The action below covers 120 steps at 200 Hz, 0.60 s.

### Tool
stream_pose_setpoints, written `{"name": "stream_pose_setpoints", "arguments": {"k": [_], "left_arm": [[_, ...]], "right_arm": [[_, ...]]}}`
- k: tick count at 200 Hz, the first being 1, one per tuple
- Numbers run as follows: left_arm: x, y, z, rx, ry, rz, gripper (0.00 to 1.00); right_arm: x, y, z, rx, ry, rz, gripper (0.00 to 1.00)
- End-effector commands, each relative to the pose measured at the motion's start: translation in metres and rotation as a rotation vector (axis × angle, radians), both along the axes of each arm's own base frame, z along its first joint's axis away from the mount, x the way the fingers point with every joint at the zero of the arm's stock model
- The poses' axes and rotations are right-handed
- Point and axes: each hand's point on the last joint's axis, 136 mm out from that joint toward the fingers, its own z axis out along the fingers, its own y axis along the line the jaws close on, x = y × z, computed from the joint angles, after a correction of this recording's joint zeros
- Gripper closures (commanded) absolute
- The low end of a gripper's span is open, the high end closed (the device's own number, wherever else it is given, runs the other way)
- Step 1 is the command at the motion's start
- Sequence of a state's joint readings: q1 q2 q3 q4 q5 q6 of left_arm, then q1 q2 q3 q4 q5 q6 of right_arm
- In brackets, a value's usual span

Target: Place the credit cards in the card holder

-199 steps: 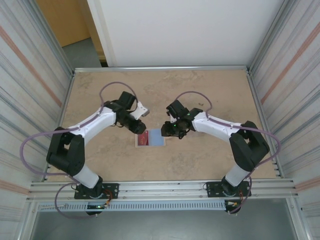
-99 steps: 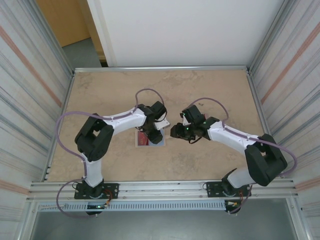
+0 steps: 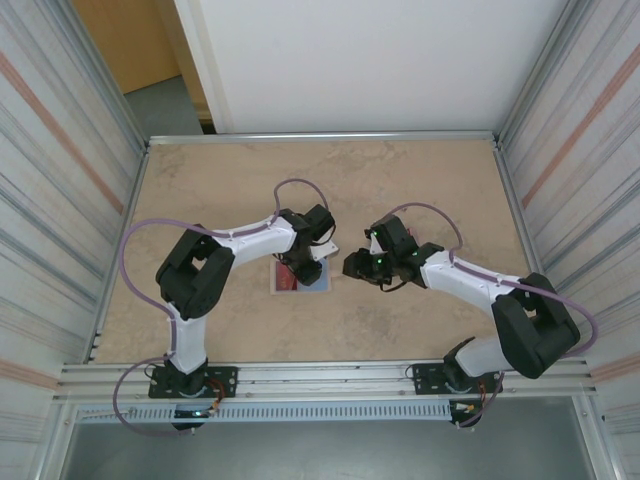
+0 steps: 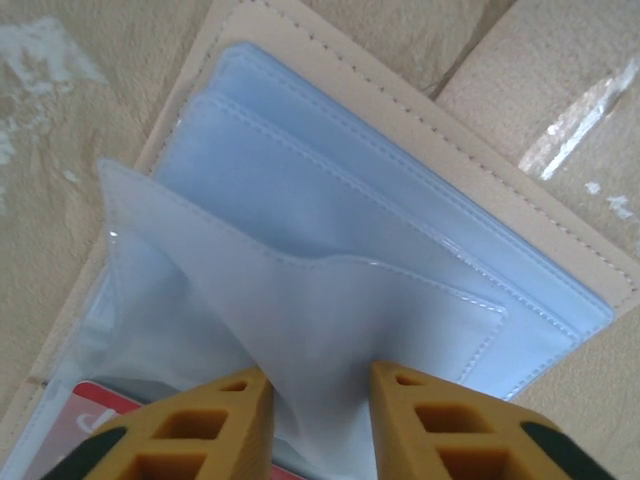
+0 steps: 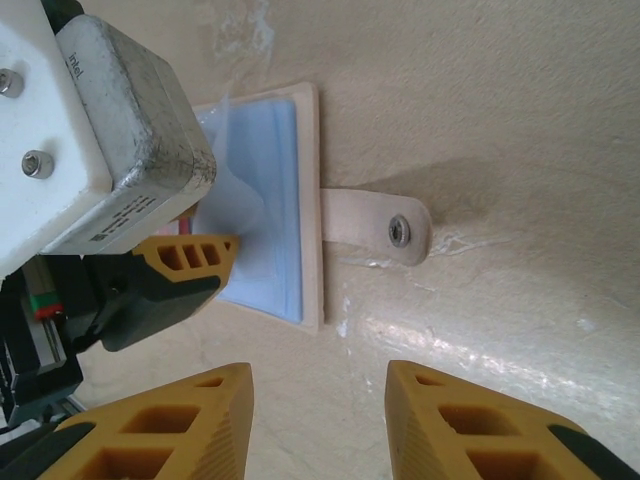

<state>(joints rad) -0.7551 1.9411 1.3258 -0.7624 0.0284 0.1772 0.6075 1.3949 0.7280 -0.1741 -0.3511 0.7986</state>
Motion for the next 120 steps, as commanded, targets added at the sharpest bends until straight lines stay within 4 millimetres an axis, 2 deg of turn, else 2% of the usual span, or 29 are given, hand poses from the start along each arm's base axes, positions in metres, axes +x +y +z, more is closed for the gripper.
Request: {"name": "stream_pose_setpoints", "arguments": {"k": [1,34,82,120], "left_arm": [[-0.008,0.007,-0.009,0.029,0.029,0.0,0.75],[-0.011,0.003,0.001,-0.029,0.057,0.011,0.79],[-0.011,-0.001,0.016,-0.11,0.085,0.032,0.83],[-0.011,0.002,0.018,-0.143,0.108,0.056,0.84]], "right_arm": [[0.002,0.015,0.005,0.082,0.005,0.009,0.65],[0.003,0.028,0.002,0.145,0.019,0.015,0.72],[0.003,0.045,-0.006,0.191,0.041,0.028,0.73],[0.004,0.057,-0.016,0.218,0.061,0.032,0.72]]}}
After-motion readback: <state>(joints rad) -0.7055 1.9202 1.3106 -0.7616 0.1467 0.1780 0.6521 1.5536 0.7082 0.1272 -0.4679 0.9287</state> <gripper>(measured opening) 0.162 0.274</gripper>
